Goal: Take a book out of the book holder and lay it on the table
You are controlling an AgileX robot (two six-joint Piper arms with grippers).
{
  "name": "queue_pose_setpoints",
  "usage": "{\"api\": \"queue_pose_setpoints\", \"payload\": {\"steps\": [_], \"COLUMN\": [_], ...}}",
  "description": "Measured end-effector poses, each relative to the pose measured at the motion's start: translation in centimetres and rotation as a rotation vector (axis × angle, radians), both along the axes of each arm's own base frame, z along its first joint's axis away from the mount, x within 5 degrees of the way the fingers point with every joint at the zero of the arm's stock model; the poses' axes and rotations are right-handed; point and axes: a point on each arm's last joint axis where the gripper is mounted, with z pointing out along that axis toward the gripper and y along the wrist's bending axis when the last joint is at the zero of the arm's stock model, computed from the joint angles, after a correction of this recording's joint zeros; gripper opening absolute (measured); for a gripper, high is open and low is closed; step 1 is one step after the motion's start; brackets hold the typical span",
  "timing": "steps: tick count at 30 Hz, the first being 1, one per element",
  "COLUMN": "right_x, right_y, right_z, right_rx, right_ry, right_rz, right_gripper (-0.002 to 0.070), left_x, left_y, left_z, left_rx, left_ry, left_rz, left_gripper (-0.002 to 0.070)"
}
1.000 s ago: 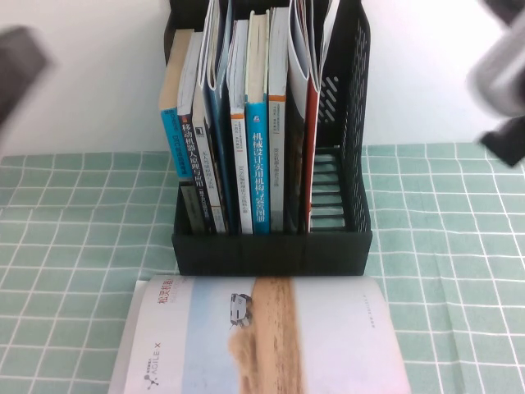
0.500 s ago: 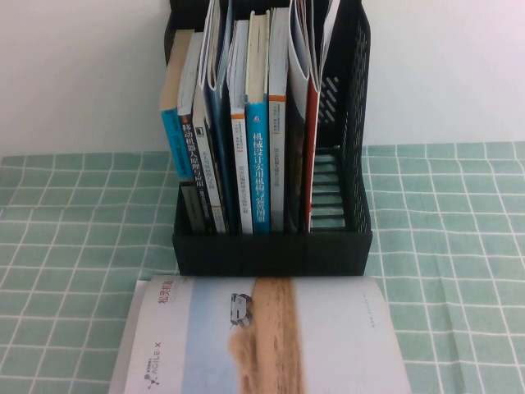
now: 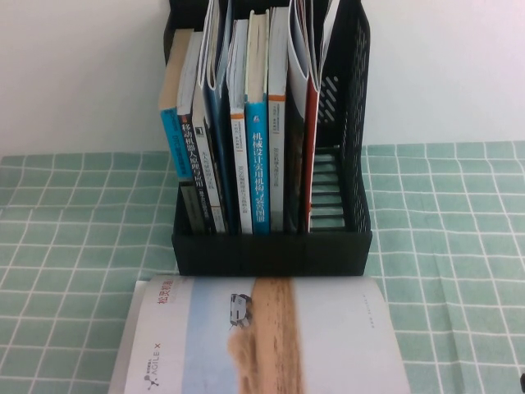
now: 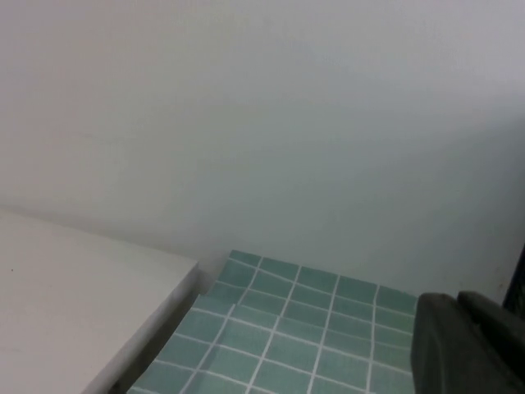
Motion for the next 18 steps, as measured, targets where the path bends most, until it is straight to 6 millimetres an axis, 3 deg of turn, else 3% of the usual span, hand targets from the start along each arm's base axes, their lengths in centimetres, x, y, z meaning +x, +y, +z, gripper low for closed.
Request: {"api": "queue_pose_setpoints", "payload": {"steps": [3, 10, 18], "right_x": [0.0, 0.3, 0.7], "right_y": [0.0, -0.3, -2.1], "right_z": [-1.1, -1.2, -1.5], "right_rx": [-0.02, -0.072, 0.018], "right_ry": [0.024, -0.031, 0.088], "right_rz": [0.0, -0.022, -0.259], "right_gripper": [-0.0001, -0.0001, -0.0001], "left_x": [0.0, 0.0, 0.0], "left_y": [0.0, -0.1, -0.1], "left_z": [0.0, 0.0, 0.0], "left_rx": [0.001, 0.003, 0.004], "left_ry": [0.0, -0.001, -0.001], "left_rz": [0.004, -0.011, -0.015], "left_gripper": [-0.0002, -0.0003, -0.0003]}}
